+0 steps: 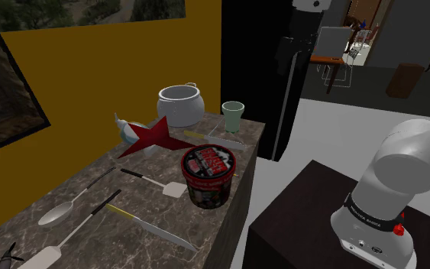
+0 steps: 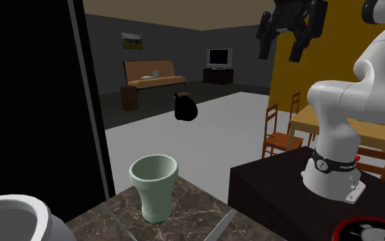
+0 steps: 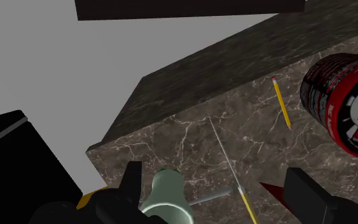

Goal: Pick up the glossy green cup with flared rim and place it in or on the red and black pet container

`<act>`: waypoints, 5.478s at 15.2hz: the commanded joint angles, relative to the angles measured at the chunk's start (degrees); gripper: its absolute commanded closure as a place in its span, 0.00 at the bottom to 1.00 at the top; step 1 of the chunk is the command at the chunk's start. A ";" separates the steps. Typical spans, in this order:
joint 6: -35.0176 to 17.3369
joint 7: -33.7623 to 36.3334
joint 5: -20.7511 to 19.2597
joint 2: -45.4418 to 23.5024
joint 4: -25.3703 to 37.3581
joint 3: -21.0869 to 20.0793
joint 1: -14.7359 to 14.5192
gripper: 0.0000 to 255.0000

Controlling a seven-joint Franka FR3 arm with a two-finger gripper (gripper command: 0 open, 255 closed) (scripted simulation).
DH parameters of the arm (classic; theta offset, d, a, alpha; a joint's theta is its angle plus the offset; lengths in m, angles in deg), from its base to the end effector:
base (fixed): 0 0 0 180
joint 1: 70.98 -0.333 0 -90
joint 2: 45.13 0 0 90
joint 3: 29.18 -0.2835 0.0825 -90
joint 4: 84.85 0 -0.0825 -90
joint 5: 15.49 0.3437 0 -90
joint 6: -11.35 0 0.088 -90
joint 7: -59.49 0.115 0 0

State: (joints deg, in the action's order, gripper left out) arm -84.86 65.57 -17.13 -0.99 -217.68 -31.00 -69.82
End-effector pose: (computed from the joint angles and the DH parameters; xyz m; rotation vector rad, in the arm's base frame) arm 0.3058 0.0033 0.5817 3.0873 -0.1559 0.2067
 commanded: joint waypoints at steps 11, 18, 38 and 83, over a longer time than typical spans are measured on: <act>-16.57 3.60 -2.50 -18.05 0.95 -2.61 1.19 0.00; -25.23 7.16 -6.04 -32.78 6.42 -4.14 2.27 0.00; -36.39 13.62 -14.21 -58.13 19.27 -3.78 2.63 0.00; -16.46 8.47 -10.41 -50.88 32.43 -4.65 2.67 1.00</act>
State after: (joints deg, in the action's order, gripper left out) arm -102.07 74.16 -27.62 -52.06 -185.83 -35.61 -67.12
